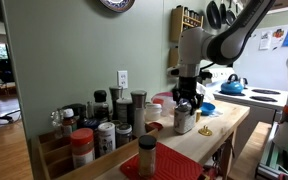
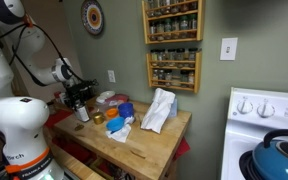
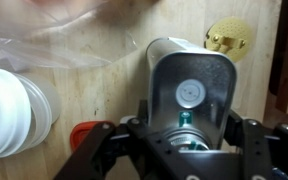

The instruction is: Pick up the silver can and turn it ninety degrees anticlockwise, put the silver can back on the table

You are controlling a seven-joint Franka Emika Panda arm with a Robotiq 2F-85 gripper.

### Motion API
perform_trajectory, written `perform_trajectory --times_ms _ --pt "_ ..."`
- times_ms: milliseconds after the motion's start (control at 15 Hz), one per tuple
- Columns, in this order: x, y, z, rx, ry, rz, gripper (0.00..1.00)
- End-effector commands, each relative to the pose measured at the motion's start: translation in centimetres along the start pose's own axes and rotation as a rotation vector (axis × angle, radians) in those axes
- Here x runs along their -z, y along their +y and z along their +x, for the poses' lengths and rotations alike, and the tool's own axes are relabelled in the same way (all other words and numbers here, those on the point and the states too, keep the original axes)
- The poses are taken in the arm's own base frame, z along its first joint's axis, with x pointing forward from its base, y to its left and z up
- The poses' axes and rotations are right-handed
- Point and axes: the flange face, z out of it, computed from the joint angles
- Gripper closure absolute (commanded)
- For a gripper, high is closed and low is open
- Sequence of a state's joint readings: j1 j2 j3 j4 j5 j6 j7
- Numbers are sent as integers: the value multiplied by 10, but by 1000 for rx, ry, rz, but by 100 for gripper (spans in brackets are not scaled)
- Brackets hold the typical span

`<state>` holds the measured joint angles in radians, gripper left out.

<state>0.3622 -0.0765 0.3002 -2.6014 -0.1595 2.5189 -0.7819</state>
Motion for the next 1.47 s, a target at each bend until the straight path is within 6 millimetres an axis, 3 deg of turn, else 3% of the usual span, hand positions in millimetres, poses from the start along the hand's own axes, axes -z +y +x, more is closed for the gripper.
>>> perform_trajectory --times_ms 0,533,600,800,933,1133,1400 --pt "-5 -4 0 -23 6 1 59" --pt "-10 -4 0 -37 3 14 59" --pt "-10 -4 0 -31 6 15 9" --pt "-6 -3 -1 -34 6 4 0" --pt "-1 -2 -4 -31 10 -2 0" --pt "22 -2 -8 -30 12 -31 0" --pt "84 -1 -17 -46 23 -122 0"
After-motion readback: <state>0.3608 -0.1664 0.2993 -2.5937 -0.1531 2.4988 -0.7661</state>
